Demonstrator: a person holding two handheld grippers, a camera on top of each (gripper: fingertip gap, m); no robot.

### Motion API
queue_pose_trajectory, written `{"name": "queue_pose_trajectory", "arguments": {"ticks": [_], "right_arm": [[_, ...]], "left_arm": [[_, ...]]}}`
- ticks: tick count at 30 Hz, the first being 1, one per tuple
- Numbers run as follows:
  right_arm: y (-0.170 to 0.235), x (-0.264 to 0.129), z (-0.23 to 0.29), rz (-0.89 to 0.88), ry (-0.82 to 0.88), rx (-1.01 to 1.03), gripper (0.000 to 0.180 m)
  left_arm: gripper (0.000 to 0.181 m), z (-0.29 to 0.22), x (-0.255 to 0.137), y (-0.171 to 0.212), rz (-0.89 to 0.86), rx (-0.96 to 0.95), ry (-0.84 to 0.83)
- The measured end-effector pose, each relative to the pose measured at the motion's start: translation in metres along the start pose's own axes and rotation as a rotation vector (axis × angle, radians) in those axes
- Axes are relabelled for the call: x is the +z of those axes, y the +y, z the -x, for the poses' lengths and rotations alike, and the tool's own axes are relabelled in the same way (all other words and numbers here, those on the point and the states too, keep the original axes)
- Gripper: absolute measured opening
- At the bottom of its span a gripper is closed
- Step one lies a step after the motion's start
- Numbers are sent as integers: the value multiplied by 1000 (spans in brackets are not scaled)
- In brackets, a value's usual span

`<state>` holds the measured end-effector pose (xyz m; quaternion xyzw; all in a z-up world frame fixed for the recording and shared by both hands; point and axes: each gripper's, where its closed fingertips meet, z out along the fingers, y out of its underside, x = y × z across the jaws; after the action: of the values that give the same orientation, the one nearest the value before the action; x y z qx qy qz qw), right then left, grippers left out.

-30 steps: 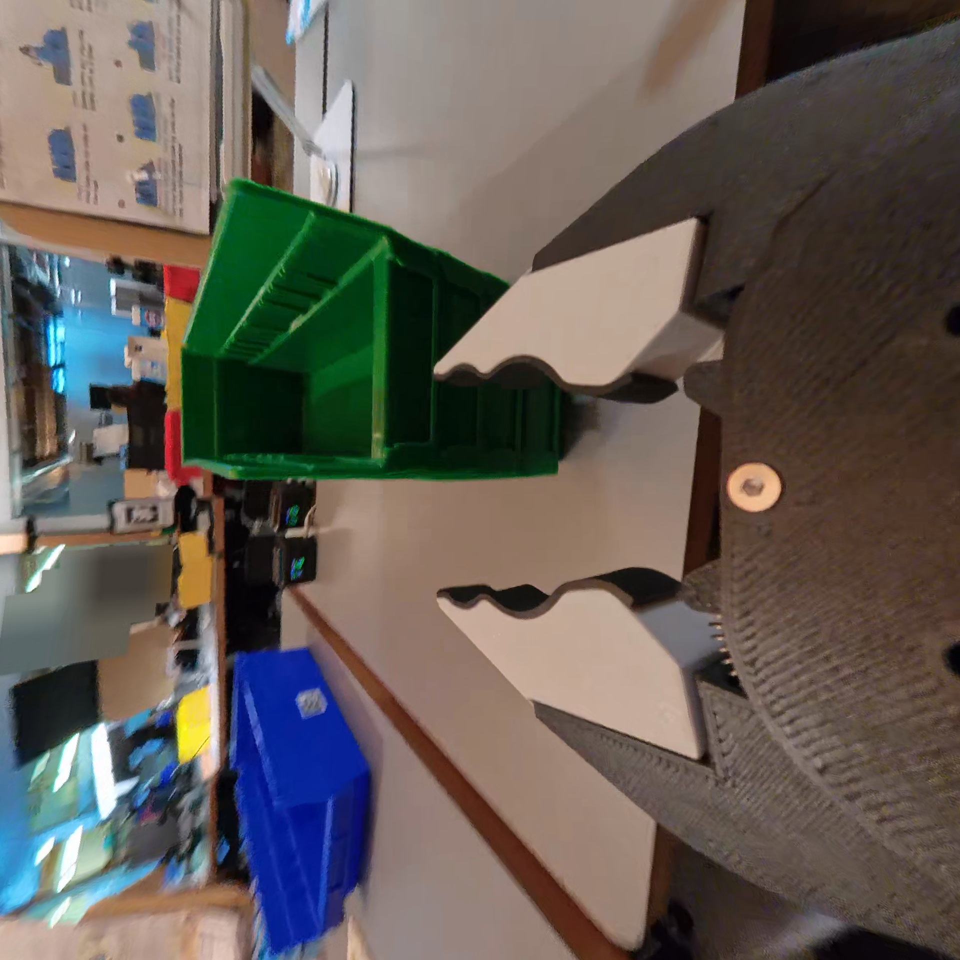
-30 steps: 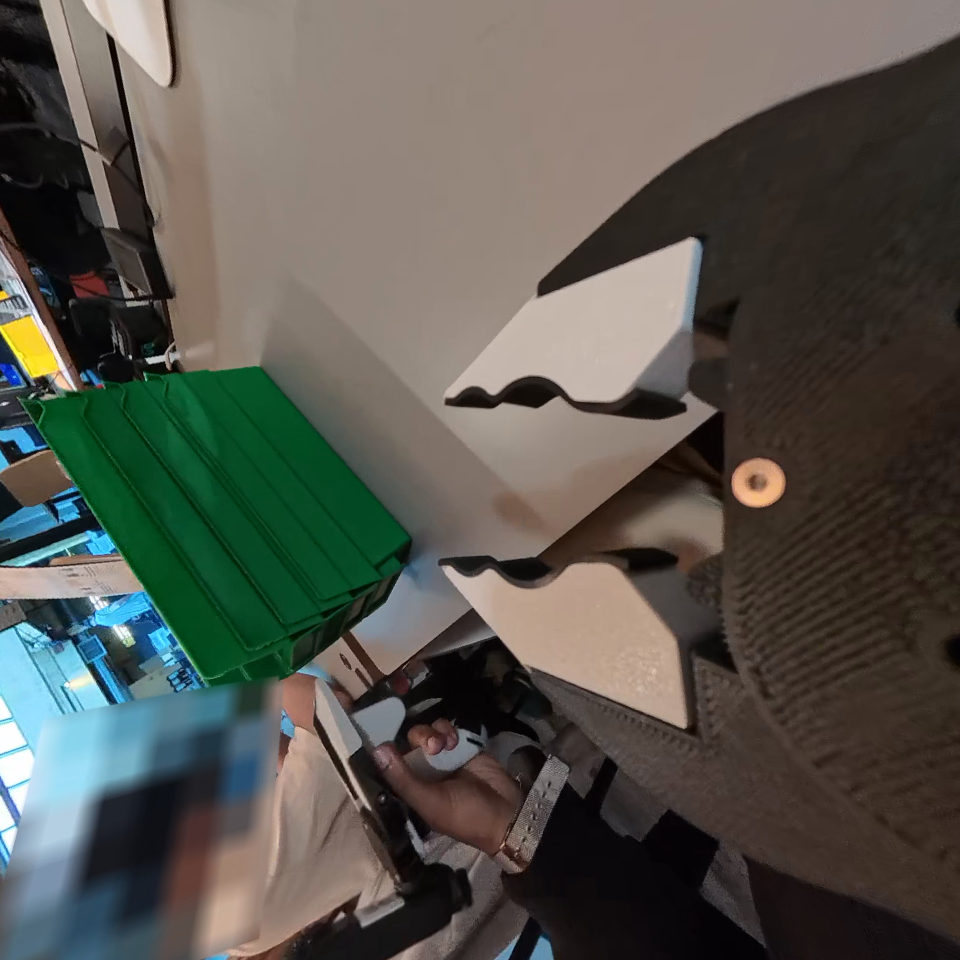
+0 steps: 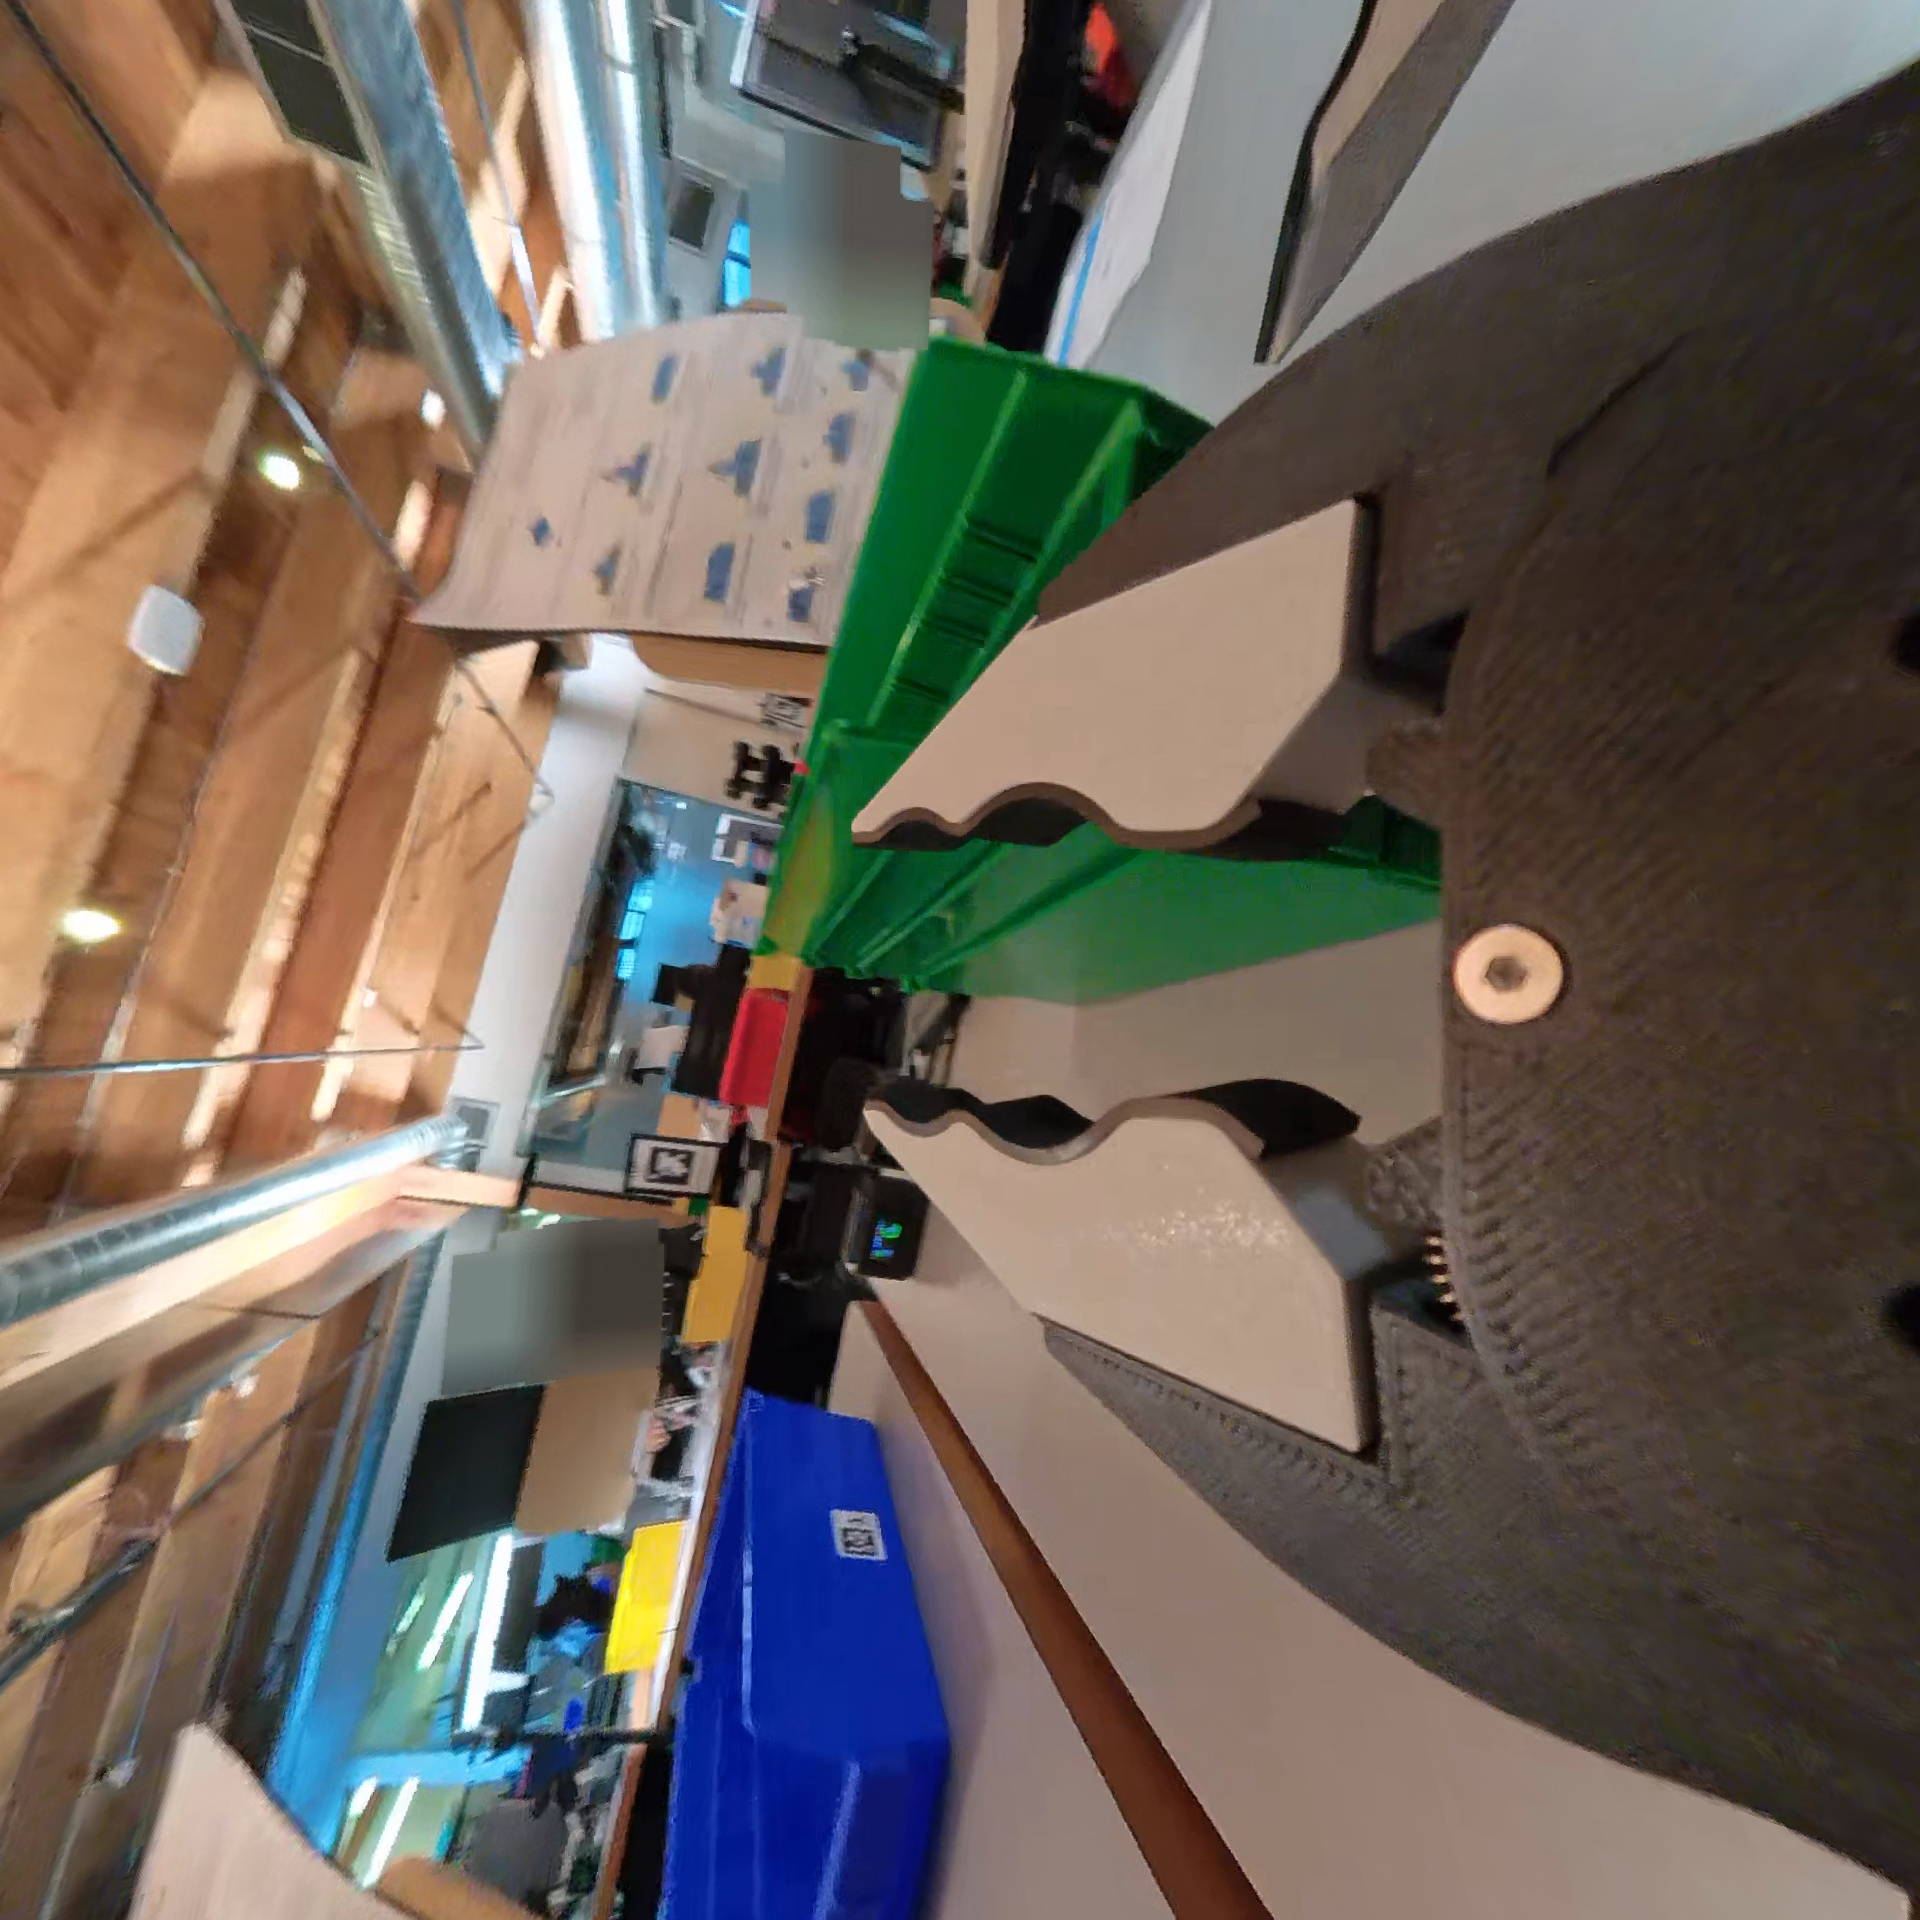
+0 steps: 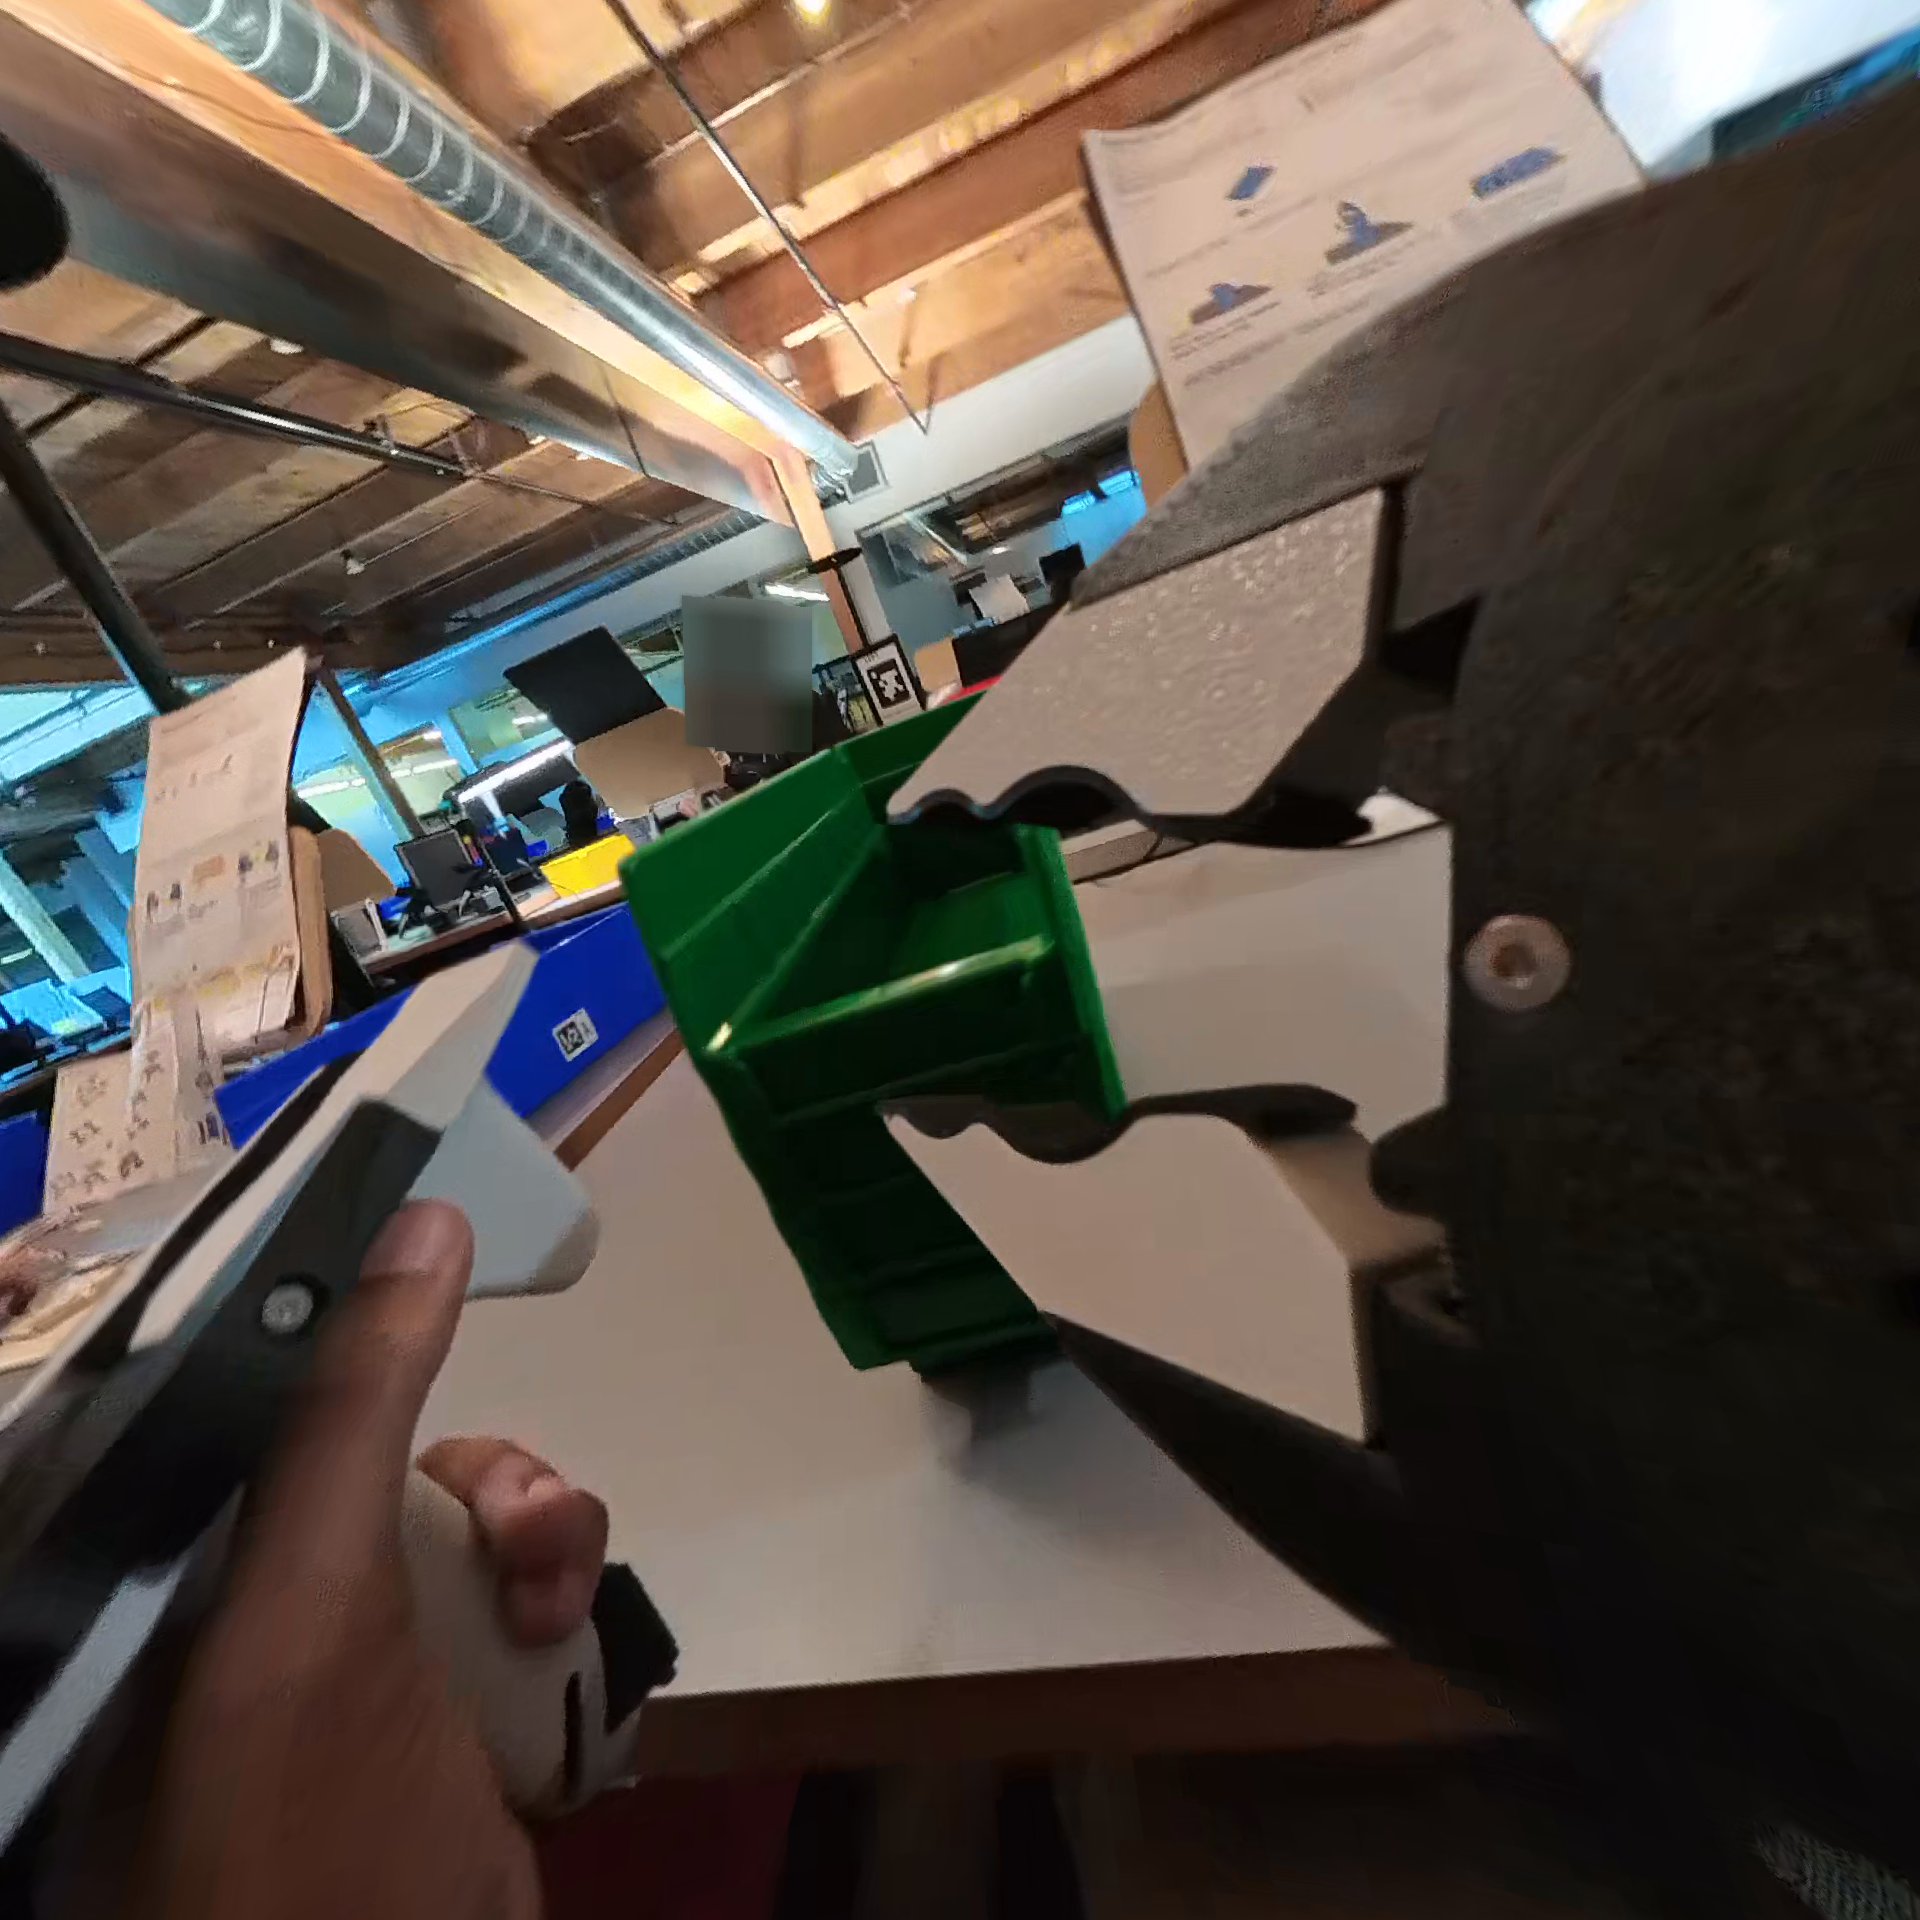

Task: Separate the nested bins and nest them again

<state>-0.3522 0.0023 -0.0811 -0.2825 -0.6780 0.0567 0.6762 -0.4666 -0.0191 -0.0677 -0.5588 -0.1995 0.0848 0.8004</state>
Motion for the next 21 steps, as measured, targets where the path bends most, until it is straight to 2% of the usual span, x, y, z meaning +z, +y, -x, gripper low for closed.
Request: {"name": "queue_pose_trajectory", "arguments": {"ticks": [3, 6, 10, 12, 15, 21], "right_arm": [[1, 18, 14, 33, -14, -99, 50], [9, 28, 16, 73, 12, -195, 45], [19, 38, 18, 118, 0, -221, 38], [23, 41, 18, 142, -1, -232, 35], [24, 43, 21, 148, -34, -213, 26], [22, 44, 22, 163, -34, -276, 24]], "left_arm": [[51, -2, 5, 12, 82, -2, 71], [54, -15, -3, 19, 160, -81, 155], [49, -10, -13, 33, 254, -110, 139], [40, -16, -17, 52, 356, -152, 192], [40, -29, -20, 76, 487, -205, 262], [40, -36, -21, 88, 524, -92, 264]]}}
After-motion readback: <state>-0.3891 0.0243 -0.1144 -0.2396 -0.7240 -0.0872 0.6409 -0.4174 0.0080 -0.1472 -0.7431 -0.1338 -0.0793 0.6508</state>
